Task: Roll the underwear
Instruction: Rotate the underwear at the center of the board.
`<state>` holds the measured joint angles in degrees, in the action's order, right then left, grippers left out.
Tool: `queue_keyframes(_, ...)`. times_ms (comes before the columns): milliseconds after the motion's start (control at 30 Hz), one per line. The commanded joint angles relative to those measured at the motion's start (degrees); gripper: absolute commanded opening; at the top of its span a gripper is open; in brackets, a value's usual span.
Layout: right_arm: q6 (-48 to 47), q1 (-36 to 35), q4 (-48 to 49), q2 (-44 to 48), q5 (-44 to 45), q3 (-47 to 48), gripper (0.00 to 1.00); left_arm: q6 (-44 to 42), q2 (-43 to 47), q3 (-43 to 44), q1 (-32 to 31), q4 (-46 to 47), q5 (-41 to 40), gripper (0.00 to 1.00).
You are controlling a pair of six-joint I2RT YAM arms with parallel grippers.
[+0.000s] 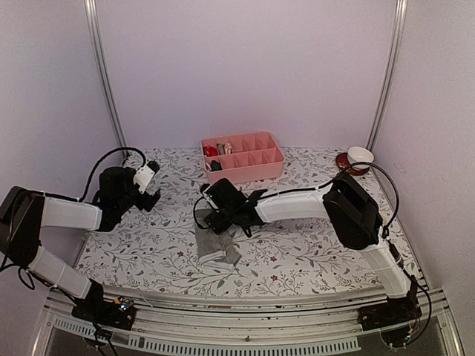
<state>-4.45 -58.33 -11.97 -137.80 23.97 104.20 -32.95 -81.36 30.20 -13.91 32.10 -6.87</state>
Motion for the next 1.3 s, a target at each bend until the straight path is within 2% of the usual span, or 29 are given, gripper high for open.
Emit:
queue_keyframes(0,3.70,1.32,-2.43,3.67,2.85,-2.77,0.99,-0.33,1.86,0.04,0.29,-0.15,4.12,0.98)
queue_keyframes(267,5.80,2.21,-1.88,10.74,4.93,-6.53,0.99,-2.31,6.37,-3.35,-0.93,0.74,11.88,0.99)
queue_keyframes(400,4.56,2.09,0.39,15.79,3.44,-9.77,0.99,-6.03,9.86,-5.85,-2.85,-0.40,18.54,0.99)
queue_keyframes(500,-2.29,1.40,6.61,23.06,-2.08,-18.52,0.99,-11.23,12.70,-8.78,-6.13,-1.73,23.01,0.98)
queue_keyframes(567,-8.90,0.17,10.82,28.42,-2.50,-26.44,0.99,-15.22,14.61,-11.70,-8.56,-1.89,25.39,0.99)
queue_keyframes(700,-16.09,-3.39,15.28,37.28,-2.33,-40.31,0.99,-21.82,18.29,-15.35,-14.00,-3.97,27.88,0.98)
queue_keyframes(867,-14.95,-6.37,15.96,43.46,-2.13,-49.72,0.99,-24.22,20.69,-15.19,-23.19,-9.46,25.86,0.99)
queue_keyframes(967,-16.00,-6.85,20.26,44.93,-3.32,-55.42,0.99,-26.12,19.43,-14.53,-30.17,-11.79,22.08,0.99)
queue_keyframes(1100,-16.27,-7.76,21.12,45.71,-8.41,-55.21,0.99,-29.81,14.84,-13.94,-38.98,-13.23,14.72,0.99)
queue_keyframes(1267,-16.07,-8.41,23.61,47.57,-2.86,-56.45,0.99,-27.11,6.41,-9.97,-45.41,-13.59,6.97,0.98)
